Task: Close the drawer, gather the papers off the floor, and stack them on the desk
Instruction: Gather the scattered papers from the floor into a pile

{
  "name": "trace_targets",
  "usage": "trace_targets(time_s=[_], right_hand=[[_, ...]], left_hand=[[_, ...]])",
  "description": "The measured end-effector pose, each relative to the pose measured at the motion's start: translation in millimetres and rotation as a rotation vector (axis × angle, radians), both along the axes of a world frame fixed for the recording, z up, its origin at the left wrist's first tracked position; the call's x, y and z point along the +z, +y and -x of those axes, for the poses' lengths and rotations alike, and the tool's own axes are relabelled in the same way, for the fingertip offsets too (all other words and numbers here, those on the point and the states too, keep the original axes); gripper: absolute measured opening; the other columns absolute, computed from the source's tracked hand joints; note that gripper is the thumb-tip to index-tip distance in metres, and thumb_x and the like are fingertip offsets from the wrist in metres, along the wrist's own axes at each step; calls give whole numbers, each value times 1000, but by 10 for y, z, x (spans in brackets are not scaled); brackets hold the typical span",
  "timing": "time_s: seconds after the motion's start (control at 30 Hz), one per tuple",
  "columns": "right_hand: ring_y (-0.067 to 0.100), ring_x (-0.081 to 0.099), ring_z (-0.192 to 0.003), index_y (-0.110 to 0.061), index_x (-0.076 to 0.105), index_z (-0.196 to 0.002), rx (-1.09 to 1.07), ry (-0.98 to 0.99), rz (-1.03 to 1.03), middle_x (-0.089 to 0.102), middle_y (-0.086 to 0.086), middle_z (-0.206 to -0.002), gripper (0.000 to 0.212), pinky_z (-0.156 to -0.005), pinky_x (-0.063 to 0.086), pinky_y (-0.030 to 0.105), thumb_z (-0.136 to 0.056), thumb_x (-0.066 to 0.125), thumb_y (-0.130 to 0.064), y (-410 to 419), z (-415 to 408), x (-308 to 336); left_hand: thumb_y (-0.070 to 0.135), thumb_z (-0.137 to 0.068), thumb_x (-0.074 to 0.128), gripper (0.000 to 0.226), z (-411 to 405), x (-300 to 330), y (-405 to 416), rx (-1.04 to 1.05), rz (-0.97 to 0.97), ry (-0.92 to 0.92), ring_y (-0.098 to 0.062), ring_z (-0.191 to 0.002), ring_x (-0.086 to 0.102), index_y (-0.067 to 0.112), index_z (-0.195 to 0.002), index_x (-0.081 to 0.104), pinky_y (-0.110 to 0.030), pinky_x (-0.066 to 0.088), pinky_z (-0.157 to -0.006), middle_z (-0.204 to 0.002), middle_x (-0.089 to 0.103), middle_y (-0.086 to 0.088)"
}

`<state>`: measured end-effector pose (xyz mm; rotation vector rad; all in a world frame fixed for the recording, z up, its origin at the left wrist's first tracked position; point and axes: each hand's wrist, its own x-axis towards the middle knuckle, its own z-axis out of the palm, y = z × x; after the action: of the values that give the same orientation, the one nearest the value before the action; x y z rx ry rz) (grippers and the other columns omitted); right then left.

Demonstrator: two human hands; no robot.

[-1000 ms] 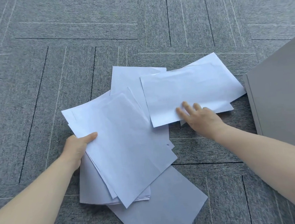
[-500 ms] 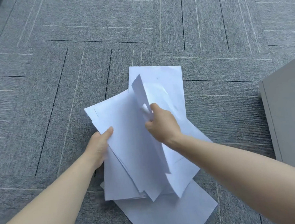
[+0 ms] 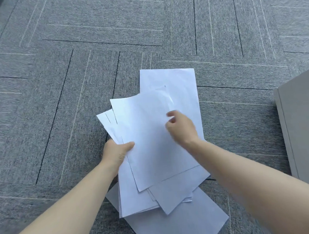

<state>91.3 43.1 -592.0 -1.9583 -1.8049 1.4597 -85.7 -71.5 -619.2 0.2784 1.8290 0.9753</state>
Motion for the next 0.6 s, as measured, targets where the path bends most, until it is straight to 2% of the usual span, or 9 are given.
trace_targets(time_s=[0.03, 0.1, 0.17, 0.23, 0.3, 0.4, 0.5, 0.6], right_hand=[[26, 62, -105, -20, 56, -129, -49, -137, -92, 64, 5, -117, 42, -88, 49, 36, -88, 55, -21, 124, -122, -13], [31, 56, -118, -14, 50, -134, -138, -340, -152, 57, 10, -131, 53, -94, 48, 43, -86, 61, -33, 336, -354, -60], [34, 55, -118, -8, 47, -132, -183, -452, -101, 55, 13, -132, 64, -93, 49, 46, -83, 67, -45, 478, -493, -125], [35, 59, -113, -6, 49, -127, -198, -466, -61, 58, 13, -126, 66, -87, 51, 44, -79, 70, -47, 564, -534, -204], [33, 64, -100, -6, 54, -116, -236, -440, -59, 65, 11, -112, 58, -76, 52, 39, -75, 72, -41, 642, -539, -286], [28, 60, -76, -10, 56, -96, -265, -384, -42, 65, 8, -88, 37, -53, 35, 29, -70, 71, -32, 718, -571, -363], [27, 59, -73, -8, 61, -89, -252, -349, -18, 66, 7, -84, 23, -50, 32, 26, -73, 68, -22, 749, -623, -372], [25, 55, -63, -11, 63, -75, -197, -289, 5, 63, 7, -72, 3, -53, 34, 22, -72, 62, -9, 745, -600, -328]], left_hand=[[4, -73, 75, 34, 5, -20, 9, -9, 36, 32, -28, -92, 70, 4, -106, 69, -44, 55, -88, -105, 73, -14], [3, -73, 74, 34, 22, -29, 22, -26, 53, 62, -29, -92, 69, 3, -107, 68, -45, 55, -89, -103, 72, -13], [1, -74, 73, 32, 48, -36, 25, -19, 33, 63, -28, -91, 69, 4, -106, 68, -43, 54, -88, -101, 72, -11], [-2, -76, 71, 27, 53, -6, 26, -10, 3, 30, -24, -86, 68, 7, -102, 68, -39, 54, -86, -95, 72, -6], [-3, -78, 70, 24, 58, -2, 22, -9, -18, -17, -21, -83, 68, 8, -99, 68, -36, 53, -83, -94, 71, -5], [-3, -78, 70, 29, 98, -32, 9, -11, -24, -68, -28, -91, 70, 3, -107, 68, -38, 54, -85, -103, 72, -12], [0, -78, 71, 34, 102, -40, 14, -24, -20, -117, -32, -98, 69, 1, -112, 67, -44, 53, -92, -109, 72, -15], [3, -80, 70, 30, 54, -5, 72, -37, -32, -141, -28, -91, 70, 4, -110, 67, -39, 55, -85, -108, 72, -16]])
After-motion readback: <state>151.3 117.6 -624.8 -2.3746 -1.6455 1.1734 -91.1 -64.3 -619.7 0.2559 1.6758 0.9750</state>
